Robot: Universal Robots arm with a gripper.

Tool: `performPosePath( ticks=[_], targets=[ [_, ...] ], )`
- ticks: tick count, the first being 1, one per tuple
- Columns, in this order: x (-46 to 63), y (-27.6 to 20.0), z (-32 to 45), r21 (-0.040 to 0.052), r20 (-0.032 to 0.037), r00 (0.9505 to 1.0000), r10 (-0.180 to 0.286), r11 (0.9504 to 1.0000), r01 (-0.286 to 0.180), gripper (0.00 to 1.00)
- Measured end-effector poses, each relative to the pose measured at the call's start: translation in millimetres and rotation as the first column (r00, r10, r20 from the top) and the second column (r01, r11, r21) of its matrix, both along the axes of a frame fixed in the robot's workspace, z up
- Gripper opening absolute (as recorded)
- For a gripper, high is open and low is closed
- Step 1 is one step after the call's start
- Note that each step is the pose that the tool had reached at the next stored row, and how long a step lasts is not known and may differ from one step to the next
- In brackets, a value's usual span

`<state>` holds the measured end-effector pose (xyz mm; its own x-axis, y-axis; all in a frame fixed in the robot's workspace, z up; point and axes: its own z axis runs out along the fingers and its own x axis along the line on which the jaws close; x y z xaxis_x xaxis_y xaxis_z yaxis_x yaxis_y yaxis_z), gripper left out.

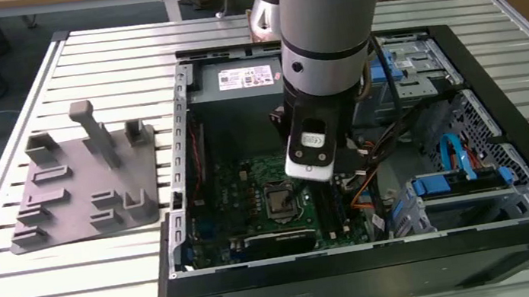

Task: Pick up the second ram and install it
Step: 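Insert the second ram into the second slot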

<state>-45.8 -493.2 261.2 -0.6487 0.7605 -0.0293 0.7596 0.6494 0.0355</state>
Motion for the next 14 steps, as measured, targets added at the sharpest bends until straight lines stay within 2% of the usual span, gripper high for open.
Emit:
performPosePath(
  ticks=[3,7,14],
  targets=[
    [0.0,0.0,-0.1,-0.0003,0.0,0.9992,-0.041,0.9992,0.041,0.14],
    [0.0,0.0,-0.3,-0.0005,0.0,0.9956,-0.094,0.9956,0.094,0.14],
    [0.0,0.0,-0.5,-0.0007,0.0001,0.9827,-0.185,0.9827,0.185,0.14]
  ],
)
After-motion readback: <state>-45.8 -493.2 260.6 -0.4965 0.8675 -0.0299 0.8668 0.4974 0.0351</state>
